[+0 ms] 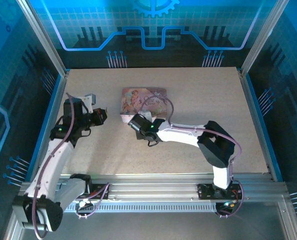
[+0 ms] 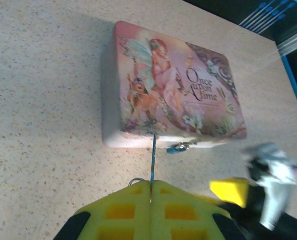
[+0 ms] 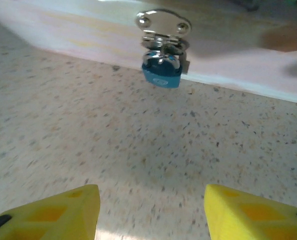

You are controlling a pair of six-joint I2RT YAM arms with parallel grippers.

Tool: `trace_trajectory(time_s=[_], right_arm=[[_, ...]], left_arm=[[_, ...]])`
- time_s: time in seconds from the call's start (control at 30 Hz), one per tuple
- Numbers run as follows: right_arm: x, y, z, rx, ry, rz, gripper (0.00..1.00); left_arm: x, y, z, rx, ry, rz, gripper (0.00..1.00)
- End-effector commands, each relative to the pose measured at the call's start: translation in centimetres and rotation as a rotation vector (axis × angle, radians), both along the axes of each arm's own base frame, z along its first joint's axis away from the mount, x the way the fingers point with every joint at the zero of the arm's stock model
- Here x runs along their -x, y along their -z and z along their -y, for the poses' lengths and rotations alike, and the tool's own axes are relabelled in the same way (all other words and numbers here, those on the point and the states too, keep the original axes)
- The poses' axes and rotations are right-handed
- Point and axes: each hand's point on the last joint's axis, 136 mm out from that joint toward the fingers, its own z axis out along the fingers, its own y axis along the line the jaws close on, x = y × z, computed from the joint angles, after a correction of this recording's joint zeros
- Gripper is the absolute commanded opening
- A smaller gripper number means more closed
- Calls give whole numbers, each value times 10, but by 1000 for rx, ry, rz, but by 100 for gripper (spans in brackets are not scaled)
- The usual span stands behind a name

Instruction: Unlock a padlock with a key

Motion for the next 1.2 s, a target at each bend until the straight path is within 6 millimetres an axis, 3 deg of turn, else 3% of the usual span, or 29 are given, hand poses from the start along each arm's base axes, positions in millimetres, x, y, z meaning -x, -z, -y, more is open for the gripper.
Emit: trace_trajectory(time_s=[0.0,0.33,0.57,0.8,1.0,1.17], right_arm=[[-30,-16,-7,-28,127,136,56],[-55,10,-18,-51,173,121,52],[-70,27,-12,-73,220,82,52],[-84,27,-10,-76,239,115,50],[-90,30,-9,-60,253,137,39],[-92,28,-10,-44,229,149,20]], left_arm=[[27,24,9,34,44,-95,0],[33,38,24,65,93,-108,0],[34,41,30,74,120,-111,0],[37,41,34,75,141,-110,0],[37,41,37,76,157,-105,0],[38,43,43,78,183,-98,0]])
